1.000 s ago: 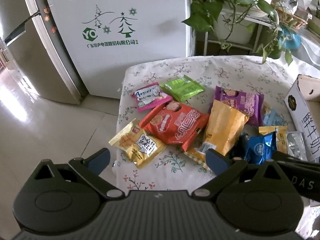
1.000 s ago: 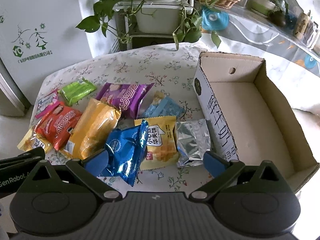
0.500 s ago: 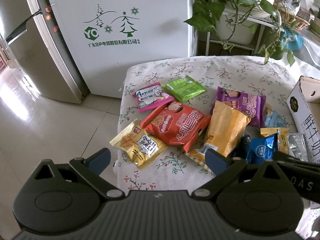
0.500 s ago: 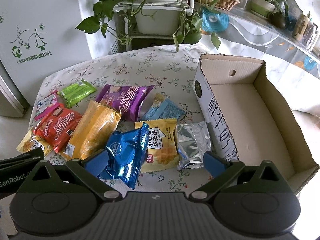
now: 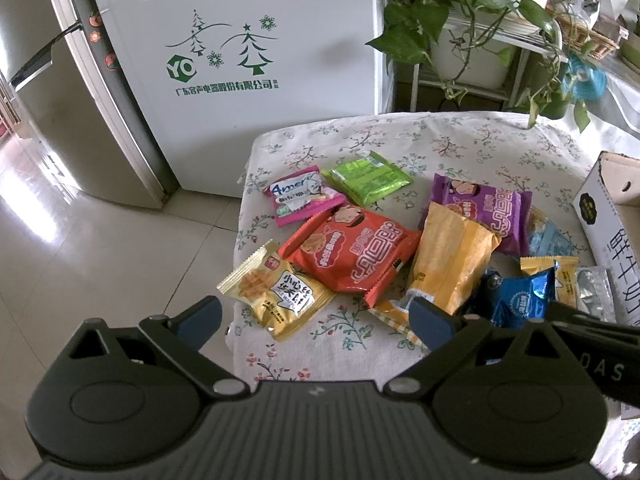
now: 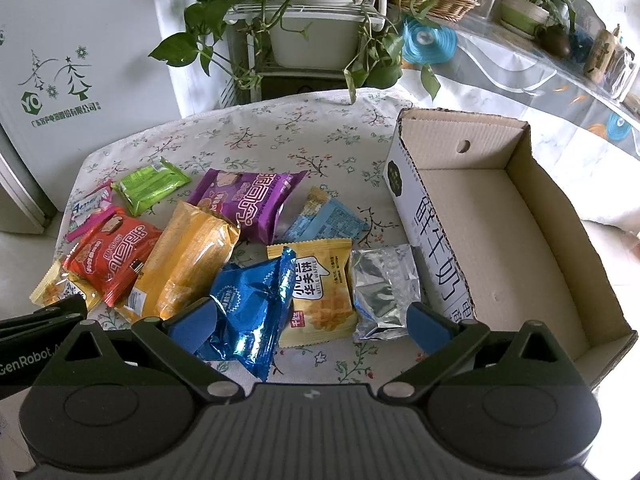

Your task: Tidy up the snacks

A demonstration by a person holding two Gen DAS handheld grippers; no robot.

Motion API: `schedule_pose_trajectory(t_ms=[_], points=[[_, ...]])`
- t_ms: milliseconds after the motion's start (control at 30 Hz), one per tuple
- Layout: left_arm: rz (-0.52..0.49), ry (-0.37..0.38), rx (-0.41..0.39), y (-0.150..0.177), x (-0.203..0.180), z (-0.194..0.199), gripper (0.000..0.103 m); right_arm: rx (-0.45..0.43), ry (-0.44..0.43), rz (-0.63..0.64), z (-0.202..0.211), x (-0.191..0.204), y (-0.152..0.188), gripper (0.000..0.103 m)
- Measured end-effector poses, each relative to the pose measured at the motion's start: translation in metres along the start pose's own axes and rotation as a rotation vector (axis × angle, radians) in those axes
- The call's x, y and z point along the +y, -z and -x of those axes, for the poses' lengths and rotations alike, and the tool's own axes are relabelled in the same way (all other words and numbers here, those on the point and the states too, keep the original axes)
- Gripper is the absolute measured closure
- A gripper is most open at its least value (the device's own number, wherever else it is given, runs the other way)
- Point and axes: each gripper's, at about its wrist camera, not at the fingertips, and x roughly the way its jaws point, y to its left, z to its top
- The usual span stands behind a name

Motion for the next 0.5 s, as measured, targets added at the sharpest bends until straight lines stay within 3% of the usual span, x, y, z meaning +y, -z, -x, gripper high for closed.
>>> schedule_pose_trajectory(t_ms=[500], points=[[-0.004, 0.005, 0.004, -0.0004, -0.0021, -0.0001, 0.005, -0.004, 0.011, 0.009, 0.0005, 0.0025, -0.0003, 0.000]])
